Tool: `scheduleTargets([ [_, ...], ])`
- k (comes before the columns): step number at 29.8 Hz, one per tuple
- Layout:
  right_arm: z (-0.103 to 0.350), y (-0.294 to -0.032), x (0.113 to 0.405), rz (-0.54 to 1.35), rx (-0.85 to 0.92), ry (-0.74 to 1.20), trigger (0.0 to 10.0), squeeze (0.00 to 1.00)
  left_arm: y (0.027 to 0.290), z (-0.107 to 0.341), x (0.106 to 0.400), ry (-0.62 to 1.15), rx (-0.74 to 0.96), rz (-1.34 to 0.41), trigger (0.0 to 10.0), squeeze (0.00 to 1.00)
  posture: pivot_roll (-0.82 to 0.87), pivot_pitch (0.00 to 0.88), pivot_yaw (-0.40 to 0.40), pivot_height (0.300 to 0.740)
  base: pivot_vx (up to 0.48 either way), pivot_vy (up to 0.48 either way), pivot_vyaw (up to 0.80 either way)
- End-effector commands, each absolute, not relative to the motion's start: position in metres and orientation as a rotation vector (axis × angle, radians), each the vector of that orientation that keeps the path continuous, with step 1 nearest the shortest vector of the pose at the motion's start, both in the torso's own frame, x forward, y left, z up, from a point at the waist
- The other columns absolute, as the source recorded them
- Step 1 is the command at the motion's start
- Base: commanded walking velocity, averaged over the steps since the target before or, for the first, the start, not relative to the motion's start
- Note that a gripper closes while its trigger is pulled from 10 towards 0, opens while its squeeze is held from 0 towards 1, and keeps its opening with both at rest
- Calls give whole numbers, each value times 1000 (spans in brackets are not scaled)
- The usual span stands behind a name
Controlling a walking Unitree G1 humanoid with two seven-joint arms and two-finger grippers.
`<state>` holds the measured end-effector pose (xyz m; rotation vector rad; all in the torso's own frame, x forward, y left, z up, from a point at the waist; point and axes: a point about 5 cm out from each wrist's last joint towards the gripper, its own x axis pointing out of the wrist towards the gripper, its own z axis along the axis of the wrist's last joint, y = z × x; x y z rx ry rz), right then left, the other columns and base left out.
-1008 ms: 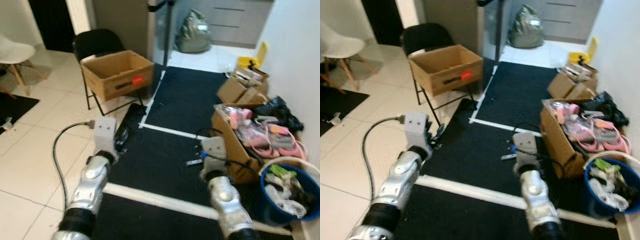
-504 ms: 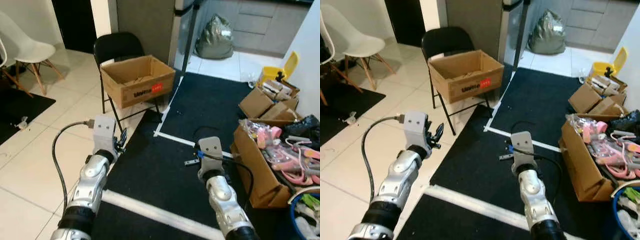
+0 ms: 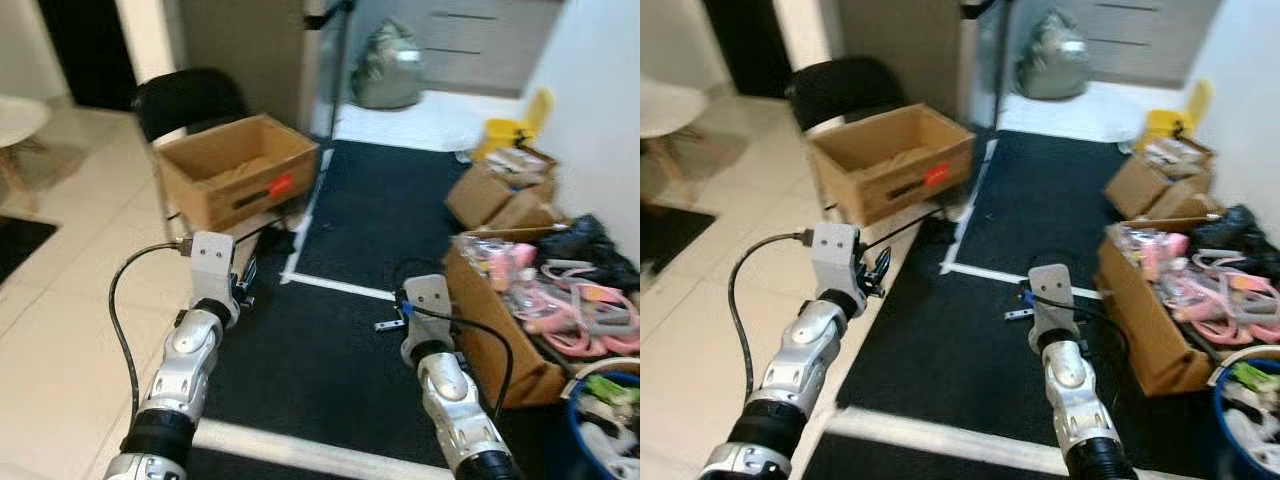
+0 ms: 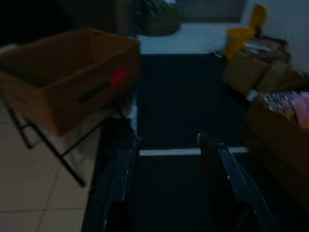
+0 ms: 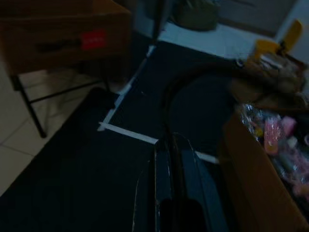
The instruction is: Picking trash to rubbish bin
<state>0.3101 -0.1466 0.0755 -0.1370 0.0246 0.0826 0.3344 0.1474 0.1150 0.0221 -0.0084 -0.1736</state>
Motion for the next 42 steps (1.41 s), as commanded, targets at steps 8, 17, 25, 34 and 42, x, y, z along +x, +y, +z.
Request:
scheduleTargets([
  [8, 67, -145, 306, 87, -147, 60, 10000, 0, 149, 112, 334, 3, 24, -168, 10000, 0, -40, 76, 30, 740, 353, 0, 0],
  [17, 65, -147, 306, 73, -149, 71, 10000, 0, 149, 112, 334, 5, 27, -170, 10000, 0, -40, 76, 31, 740, 350, 0, 0],
  [25, 63, -148, 306, 67, -127, 89, 10000, 0, 149, 113, 334, 3, 31, -169, 10000, 0, -39, 73, 32, 740, 341, 0, -200],
  [34, 62, -148, 306, 63, -129, 87, 10000, 0, 150, 113, 335, 0, 35, -172, 10000, 0, -36, 56, 35, 740, 333, 0, -800],
  [42, 60, -149, 305, 56, -131, 95, 10000, 0, 151, 112, 334, 1, 36, -175, 10000, 0, -35, 53, 36, 740, 332, 0, -506],
])
